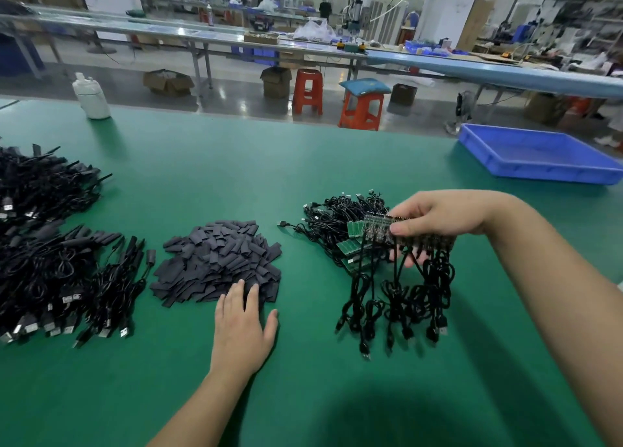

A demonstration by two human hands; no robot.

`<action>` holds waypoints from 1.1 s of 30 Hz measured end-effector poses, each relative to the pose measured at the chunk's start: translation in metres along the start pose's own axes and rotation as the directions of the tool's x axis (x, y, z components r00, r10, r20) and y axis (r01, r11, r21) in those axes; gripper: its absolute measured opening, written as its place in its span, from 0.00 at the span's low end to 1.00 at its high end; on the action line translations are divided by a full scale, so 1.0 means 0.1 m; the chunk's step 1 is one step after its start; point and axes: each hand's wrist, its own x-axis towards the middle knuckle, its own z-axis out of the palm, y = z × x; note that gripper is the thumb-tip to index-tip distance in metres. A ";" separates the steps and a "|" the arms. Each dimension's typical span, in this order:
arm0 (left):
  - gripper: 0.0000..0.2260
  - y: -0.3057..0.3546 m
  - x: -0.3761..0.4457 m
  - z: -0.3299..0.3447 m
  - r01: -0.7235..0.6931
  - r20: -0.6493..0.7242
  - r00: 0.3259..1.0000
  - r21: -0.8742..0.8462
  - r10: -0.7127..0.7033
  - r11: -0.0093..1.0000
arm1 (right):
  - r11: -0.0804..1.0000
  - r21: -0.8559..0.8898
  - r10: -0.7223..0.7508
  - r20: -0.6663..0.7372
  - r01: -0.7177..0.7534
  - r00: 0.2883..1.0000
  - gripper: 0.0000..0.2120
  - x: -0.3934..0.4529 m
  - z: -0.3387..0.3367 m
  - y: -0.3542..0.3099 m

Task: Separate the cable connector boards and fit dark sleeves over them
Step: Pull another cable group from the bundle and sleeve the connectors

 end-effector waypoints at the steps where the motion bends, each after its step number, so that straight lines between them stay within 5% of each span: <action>1: 0.28 0.00 0.00 0.00 0.000 -0.002 1.000 -0.001 0.000 1.000 | 1.000 0.020 0.019 0.044 -0.020 0.999 0.18 0.02 0.02 0.08; 10: 0.28 0.01 -0.01 -0.01 0.007 0.002 1.000 -0.014 -0.007 1.000 | 0.990 0.138 -0.006 0.230 -0.026 0.973 0.12 0.23 0.35 0.39; 15: 0.27 0.01 -0.01 0.00 0.008 -0.008 1.000 -0.014 -0.008 1.000 | 1.000 0.026 -0.016 0.290 0.009 0.957 0.15 0.16 0.52 0.31; 21: 0.27 0.00 -0.01 0.01 0.008 -0.015 1.000 -0.006 -0.008 1.000 | 0.988 -0.034 -0.146 0.098 0.150 0.984 0.14 -0.40 0.37 -0.05; 24: 0.26 -0.01 -0.01 0.02 0.002 -0.024 1.000 -0.004 -0.002 1.000 | 0.973 -0.083 -0.225 -0.119 0.216 0.967 0.15 -0.61 0.24 -0.14; 29: 0.25 -0.01 -0.01 0.03 -0.003 -0.027 1.000 -0.005 0.003 1.000 | 0.952 -0.130 -0.296 -0.609 0.276 0.736 0.10 -0.66 -0.02 -0.17; 33: 0.24 -0.01 -0.01 0.04 -0.006 -0.030 1.000 -0.012 0.006 1.000 | 0.894 -0.448 -0.407 -0.789 0.022 0.460 0.08 -0.58 -0.29 -0.21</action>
